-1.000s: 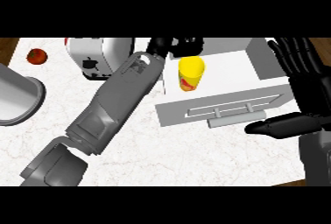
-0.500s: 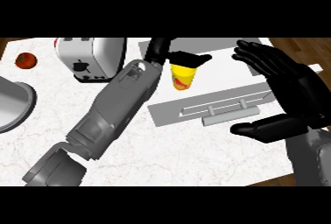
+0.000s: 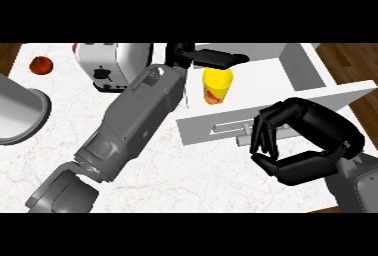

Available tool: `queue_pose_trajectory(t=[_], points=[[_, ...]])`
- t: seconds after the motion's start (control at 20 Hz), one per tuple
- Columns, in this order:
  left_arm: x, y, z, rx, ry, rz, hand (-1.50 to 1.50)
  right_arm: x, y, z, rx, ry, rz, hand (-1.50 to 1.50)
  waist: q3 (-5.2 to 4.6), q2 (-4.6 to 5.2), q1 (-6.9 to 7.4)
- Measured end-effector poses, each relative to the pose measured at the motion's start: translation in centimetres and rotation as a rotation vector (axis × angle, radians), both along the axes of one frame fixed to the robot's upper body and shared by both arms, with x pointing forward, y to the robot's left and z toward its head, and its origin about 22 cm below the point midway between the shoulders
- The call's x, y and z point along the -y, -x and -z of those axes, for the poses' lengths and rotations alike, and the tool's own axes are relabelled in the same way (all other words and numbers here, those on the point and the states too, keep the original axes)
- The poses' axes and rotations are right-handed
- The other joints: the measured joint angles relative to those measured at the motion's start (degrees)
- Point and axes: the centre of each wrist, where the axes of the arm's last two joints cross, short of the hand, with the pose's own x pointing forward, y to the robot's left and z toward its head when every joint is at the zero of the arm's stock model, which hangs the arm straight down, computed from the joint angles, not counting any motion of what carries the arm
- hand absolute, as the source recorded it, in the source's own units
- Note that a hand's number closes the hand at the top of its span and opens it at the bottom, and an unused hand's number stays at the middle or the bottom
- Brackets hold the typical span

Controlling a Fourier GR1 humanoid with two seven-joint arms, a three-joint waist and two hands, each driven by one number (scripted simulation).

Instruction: Pick up the cup, place it into the drawer and close the drawer

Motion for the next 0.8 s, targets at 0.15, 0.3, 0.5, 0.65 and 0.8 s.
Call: queue_pose_trajectory(t=[0.15, 0.3, 0.5, 0.65, 0.8], points=[[0.2, 0.0, -0.4, 0.005, 0.022, -0.025, -1.5, 0.5, 0.2, 0.5, -0.01, 0.152, 0.015, -1.5, 0.03, -0.43, 1.76], [-0.1, 0.1, 0.3, -0.005, 0.045, -0.046, -1.5, 0.7, 0.6, 0.8, 0.046, 0.285, 0.065, -1.5, 0.08, -0.78, 3.44], [-0.6, 0.1, 1.1, -0.009, 0.085, -0.047, -1.5, 0.6, 0.8, 3.6, 0.058, 0.413, 0.152, -1.5, 0.09, -1.08, 6.19], [-1.1, 0.4, 2.2, -0.007, 0.115, -0.045, -1.5, 0.2, 0.4, 6.4, 0.045, 0.49, 0.193, -1.5, 0.08, -1.28, 7.89], [-2.2, 0.4, 3.0, -0.008, 0.141, -0.035, -1.5, -1.0, -0.5, 9.7, 0.019, 0.565, 0.2, -1.5, 0.08, -1.33, 9.61]])
